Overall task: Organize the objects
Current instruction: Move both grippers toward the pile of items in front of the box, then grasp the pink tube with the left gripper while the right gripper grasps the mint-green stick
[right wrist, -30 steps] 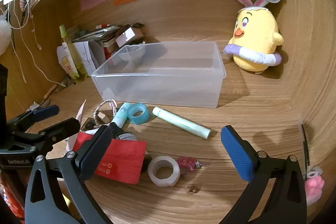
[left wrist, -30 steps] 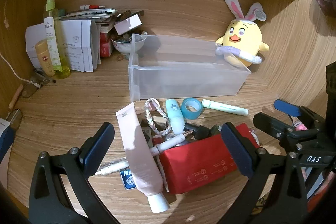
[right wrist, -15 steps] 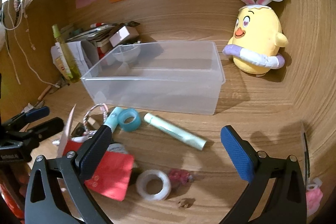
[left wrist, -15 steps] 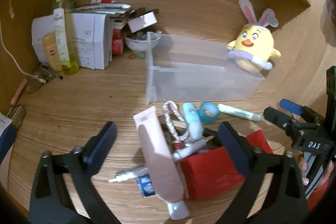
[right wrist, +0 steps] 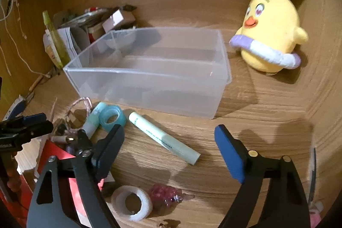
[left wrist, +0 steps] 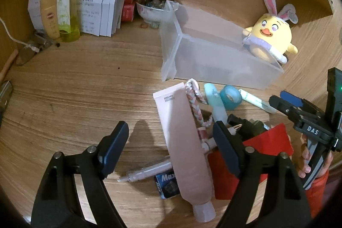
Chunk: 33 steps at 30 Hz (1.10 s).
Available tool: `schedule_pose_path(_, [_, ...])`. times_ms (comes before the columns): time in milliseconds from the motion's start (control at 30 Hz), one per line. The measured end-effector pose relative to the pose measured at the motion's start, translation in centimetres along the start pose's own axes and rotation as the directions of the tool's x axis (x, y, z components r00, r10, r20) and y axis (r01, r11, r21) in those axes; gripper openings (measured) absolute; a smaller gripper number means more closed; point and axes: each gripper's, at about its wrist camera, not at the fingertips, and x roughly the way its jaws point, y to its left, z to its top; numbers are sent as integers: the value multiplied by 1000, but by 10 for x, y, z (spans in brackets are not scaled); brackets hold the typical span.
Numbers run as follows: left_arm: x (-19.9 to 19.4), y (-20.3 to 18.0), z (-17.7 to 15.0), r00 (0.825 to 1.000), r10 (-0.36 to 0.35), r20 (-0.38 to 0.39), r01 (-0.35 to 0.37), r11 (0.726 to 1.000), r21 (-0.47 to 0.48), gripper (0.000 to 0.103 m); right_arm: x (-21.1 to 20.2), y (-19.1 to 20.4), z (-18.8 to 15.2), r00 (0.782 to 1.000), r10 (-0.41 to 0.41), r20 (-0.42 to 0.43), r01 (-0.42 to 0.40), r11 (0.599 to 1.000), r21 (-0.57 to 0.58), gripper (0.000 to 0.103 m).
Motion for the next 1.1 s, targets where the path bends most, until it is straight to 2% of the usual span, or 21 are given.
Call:
schedule_pose_path(100, [5, 2, 2, 1000, -18, -15, 18, 1000, -14, 78, 10, 1, 0, 999, 11, -30, -12, 1000, -18, 70])
schedule_pose_path(233, [13, 0, 2, 998, -48, -46, 47, 999, -16, 67, 23, 4, 0, 997, 21, -72, -25, 998, -57, 60])
schedule_pose_path(367, [13, -3, 0, 998, -43, -40, 43, 999, -1, 64, 34, 10, 0, 993, 33, -110, -44, 994, -100, 51])
schedule_pose_path(467, [14, -2, 1, 996, -73, -46, 72, 997, -9, 53, 40, 10, 2, 989, 58, -132, -72, 993, -98, 44])
schedule_pose_path(533, [15, -4, 1, 997, -63, -51, 63, 998, 0, 38, 44, 10, 4, 986, 78, -148, -93, 991, -93, 37])
schedule_pose_path(800, [13, -4, 1, 996, -75, -38, 74, 997, -8, 29, 40, 4, 4, 982, 91, -164, -106, 991, -86, 21])
schedule_pose_path(1100, [-9, -8, 8, 997, -70, 27, 70, 998, -3, 29, 25, -10, -6, 986, 59, -155, -70, 995, -69, 14])
